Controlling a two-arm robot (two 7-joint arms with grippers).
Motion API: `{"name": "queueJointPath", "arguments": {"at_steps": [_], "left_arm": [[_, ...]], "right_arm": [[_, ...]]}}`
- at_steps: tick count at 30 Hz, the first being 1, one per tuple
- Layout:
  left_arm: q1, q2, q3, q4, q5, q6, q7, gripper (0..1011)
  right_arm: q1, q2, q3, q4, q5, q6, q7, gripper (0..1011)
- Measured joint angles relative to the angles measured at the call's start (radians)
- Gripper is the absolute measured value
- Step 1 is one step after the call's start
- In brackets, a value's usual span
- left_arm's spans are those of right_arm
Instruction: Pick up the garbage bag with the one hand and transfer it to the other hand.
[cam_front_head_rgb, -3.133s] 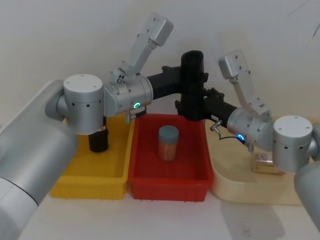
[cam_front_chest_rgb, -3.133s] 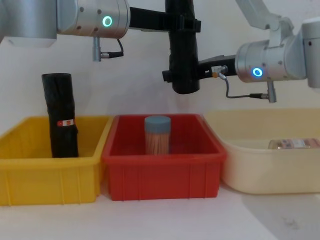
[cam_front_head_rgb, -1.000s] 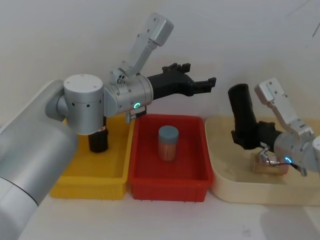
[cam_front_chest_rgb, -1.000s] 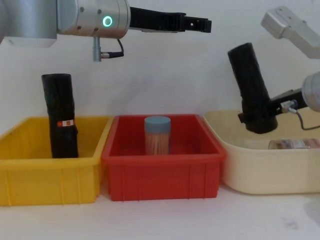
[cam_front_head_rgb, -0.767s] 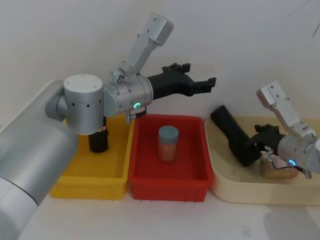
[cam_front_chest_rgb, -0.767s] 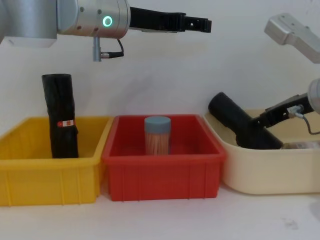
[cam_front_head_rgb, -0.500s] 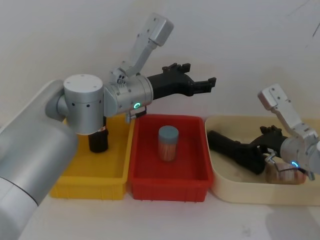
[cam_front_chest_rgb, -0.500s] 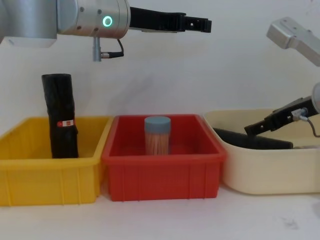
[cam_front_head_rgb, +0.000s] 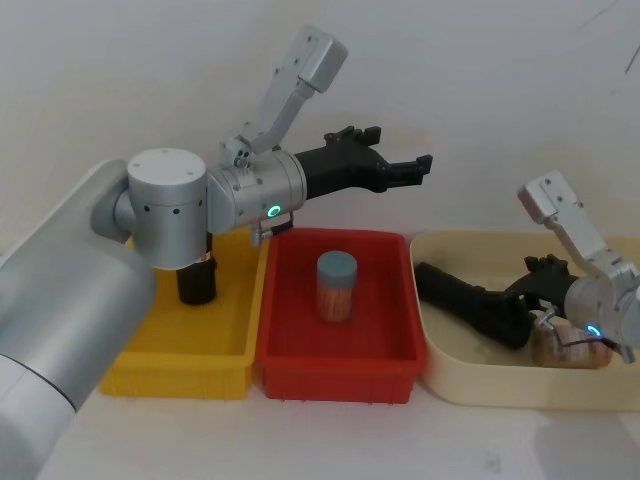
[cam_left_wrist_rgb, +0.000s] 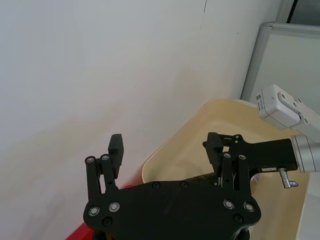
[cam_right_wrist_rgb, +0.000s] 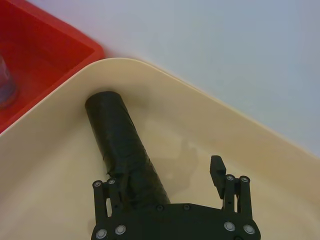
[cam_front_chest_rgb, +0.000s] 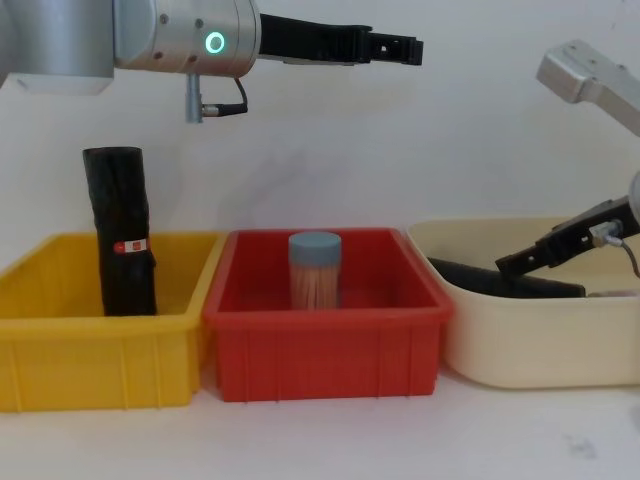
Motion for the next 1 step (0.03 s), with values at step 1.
{"name": "queueJointPath", "arguments": {"at_steps": [1], "left_arm": [[0.0,0.0,0.0,0.0,0.0,0.0,0.0,1001]], "right_arm": [[0.0,0.0,0.0,0.0,0.0,0.0,0.0,1004]]}}
